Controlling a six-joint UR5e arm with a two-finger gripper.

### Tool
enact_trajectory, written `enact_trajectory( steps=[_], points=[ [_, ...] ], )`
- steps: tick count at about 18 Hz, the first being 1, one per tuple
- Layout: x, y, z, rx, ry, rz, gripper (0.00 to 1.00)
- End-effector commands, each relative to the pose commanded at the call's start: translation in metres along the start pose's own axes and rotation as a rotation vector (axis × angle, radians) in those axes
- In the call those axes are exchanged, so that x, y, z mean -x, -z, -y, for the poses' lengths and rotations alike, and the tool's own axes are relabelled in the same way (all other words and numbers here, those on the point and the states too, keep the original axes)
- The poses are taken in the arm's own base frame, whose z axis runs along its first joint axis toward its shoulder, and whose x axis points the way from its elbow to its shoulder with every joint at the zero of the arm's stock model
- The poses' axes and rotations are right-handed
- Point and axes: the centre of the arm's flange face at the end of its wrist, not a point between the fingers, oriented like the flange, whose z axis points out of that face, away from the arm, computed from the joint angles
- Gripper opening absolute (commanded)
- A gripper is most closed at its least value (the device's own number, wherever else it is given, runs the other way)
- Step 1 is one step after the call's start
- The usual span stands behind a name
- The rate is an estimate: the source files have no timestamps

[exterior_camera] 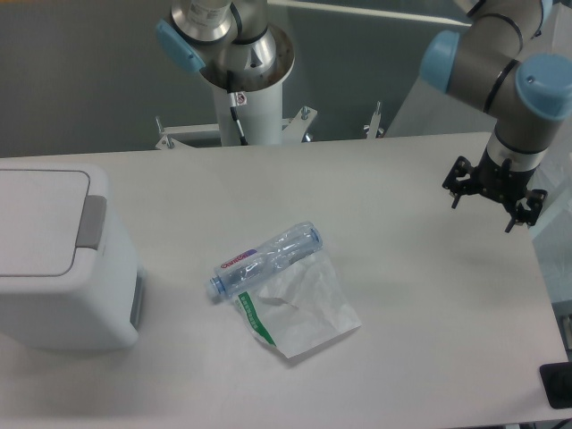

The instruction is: Open the trash can

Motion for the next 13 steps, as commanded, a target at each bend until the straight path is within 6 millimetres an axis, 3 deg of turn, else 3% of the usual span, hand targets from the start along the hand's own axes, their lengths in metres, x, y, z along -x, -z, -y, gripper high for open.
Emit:
enact_trajectory(
  steps=[6, 13],
  points=[
    [-0.004, 0.001, 0.001, -0.008, 0.008, 0.0, 1.0],
    [-0.013, -0.004, 0.009, -0.041, 0.152, -0.031, 1.0]
  ],
)
